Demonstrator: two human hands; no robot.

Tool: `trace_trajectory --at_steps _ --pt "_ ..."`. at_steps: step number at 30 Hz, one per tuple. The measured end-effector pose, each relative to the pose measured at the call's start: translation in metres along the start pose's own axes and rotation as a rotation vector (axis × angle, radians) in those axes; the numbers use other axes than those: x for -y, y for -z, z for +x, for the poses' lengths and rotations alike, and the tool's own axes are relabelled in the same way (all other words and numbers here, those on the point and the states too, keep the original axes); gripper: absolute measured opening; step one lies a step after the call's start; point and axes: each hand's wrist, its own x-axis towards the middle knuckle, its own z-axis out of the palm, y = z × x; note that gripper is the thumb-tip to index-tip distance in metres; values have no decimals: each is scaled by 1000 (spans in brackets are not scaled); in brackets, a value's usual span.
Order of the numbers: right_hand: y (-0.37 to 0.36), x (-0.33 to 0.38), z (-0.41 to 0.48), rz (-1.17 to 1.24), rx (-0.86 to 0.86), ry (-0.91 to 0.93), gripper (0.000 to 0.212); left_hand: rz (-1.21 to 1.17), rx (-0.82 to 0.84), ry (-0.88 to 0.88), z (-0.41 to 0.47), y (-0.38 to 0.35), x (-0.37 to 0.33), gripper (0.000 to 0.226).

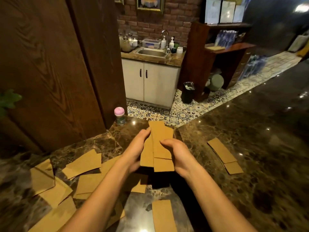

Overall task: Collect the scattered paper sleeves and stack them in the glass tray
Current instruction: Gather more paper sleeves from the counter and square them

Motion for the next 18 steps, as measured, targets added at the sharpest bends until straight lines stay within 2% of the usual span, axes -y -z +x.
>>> trace_trajectory --at_steps 2,5,6,8,10,13,14,16,18 --pt "1 -11 -20 -146 -40 48 22 -202 61 69 -22 -15 11 47" --pt "7 -31 -50 -763 -73 252 65 -453 132 145 -49 -35 27 55" --pt "10 -34 -62 -815 -90 348 72 -489 158 144 -56 -39 33 58" --pt "20 -32 -93 -782 -90 526 70 -499 171 122 -68 -42 41 63" --pt "36 -28 -127 -821 17 610 68 -508 226 148 -82 -47 43 63" --pt "56 -23 -164 -1095 228 681 72 -553 214 120 -100 -54 43 53" --pt "59 -23 -170 -1186 248 740 69 -564 206 112 -109 -59 43 49" --pt "63 -20 -178 -1259 171 842 62 -544 263 144 -129 -70 46 47" --pt "66 -12 -181 -1211 80 863 64 -472 356 148 -146 -79 51 43"
